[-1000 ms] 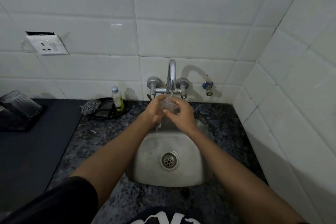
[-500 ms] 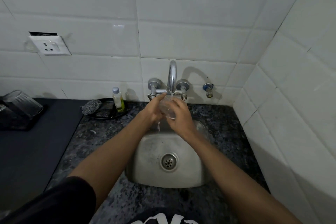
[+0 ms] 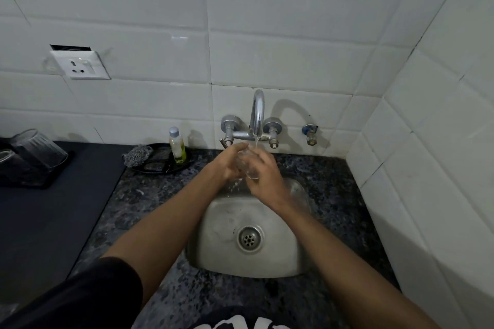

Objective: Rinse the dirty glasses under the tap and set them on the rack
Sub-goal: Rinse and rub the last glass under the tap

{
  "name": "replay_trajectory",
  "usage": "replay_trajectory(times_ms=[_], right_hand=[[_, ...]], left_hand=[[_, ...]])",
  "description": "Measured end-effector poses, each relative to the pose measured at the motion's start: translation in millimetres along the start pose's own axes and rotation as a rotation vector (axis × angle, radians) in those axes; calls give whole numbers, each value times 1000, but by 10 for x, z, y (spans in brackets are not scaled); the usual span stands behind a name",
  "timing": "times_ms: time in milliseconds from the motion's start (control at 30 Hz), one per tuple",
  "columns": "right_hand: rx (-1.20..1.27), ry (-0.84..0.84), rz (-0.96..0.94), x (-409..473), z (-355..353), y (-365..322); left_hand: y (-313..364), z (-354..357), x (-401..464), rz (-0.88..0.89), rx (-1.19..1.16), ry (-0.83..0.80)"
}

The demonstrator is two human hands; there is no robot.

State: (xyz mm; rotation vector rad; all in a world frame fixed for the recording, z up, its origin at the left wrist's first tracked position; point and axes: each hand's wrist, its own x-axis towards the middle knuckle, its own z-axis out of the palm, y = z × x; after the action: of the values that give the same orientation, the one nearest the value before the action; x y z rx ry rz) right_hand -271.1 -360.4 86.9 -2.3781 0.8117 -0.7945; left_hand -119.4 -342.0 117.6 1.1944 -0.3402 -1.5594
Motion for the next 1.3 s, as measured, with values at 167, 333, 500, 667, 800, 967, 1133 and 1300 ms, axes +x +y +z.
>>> replay_trajectory(times_ms=[167, 333, 500, 667, 800, 967, 1133, 1300], right_hand=[[530, 33, 585, 116, -90, -98], [980, 89, 846, 151, -212, -41], [1028, 161, 906, 78, -330, 48], [1006, 144, 952, 25, -358, 131], [918, 118, 869, 20, -334, 58], [324, 141, 434, -55, -175, 172], [847, 44, 742, -38, -269, 50], [549, 119, 591, -38, -230, 107]], left_hand=[[-98, -3, 38, 79, -101, -35], [-206, 67, 11, 345, 219, 26], [-359, -224, 101, 1001, 1095, 10], [-279, -348, 108, 1177, 1530, -223], [-159, -353, 186, 1224, 1657, -249], [-7, -322, 188, 1175, 1629, -265], [-68, -378, 194, 1183, 1660, -200], [-117, -300, 133, 1225, 1621, -166]])
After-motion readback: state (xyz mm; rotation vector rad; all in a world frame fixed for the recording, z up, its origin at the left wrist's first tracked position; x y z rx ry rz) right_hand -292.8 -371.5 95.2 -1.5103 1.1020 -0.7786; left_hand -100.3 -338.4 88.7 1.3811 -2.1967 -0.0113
